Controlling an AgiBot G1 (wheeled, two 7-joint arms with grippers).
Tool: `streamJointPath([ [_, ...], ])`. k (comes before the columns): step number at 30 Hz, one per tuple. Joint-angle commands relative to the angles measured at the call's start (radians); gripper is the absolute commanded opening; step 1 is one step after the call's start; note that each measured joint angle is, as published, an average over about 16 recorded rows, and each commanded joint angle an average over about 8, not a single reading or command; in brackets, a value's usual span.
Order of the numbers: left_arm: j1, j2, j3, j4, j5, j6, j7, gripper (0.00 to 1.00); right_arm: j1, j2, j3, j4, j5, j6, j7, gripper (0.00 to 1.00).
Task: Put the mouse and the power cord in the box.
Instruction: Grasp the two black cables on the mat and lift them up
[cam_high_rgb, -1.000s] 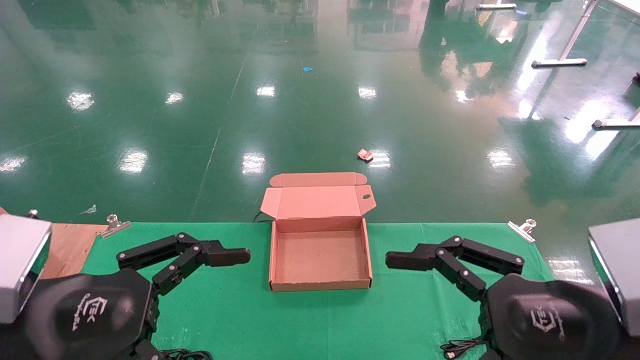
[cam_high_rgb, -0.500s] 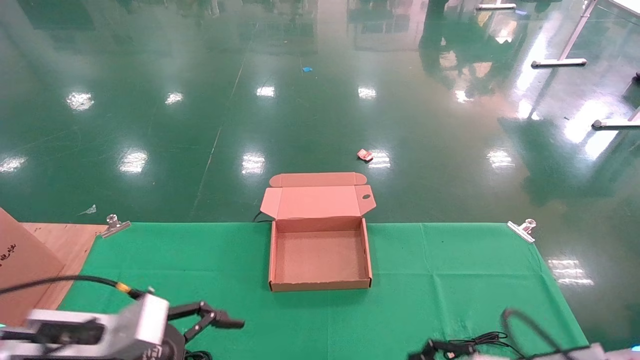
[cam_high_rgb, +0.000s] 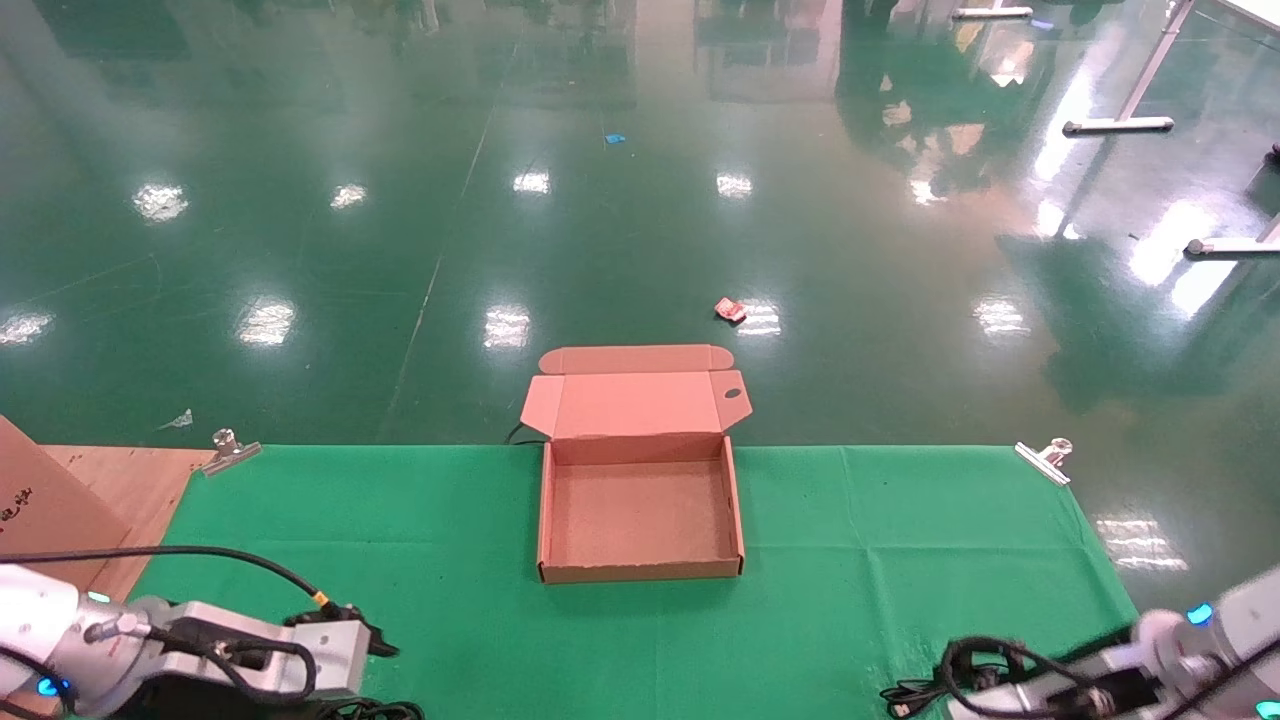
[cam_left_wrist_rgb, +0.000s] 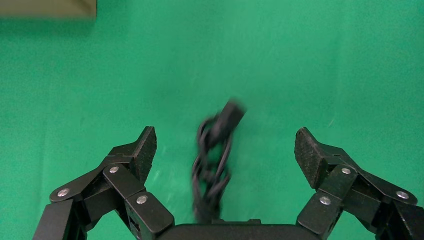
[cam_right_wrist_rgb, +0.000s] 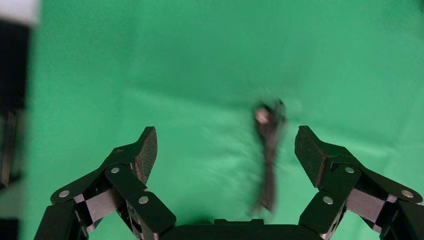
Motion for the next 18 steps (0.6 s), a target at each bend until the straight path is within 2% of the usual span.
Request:
streamJointPath([
  [1,-0.026,0.016,0.025,0.036,0.060,-0.019,0.019,1.00,0.029,-0.028,-0.018,-0.050,-0.054,0.022,-0.039,1.00],
  [11,-0.094,0.096,0.076,0.245,0.176,-0.106,0.124,1.00,0.095,-0.182,-0.051,-0.375,-0.128,0.152,-0.226,1.00],
  [18,-0.113,0.159,0.098,0.385,0.216,-0.171,0.187,1.00,0.108,-0.247,-0.059,-0.563,-0.138,0.224,-0.334,1.00],
])
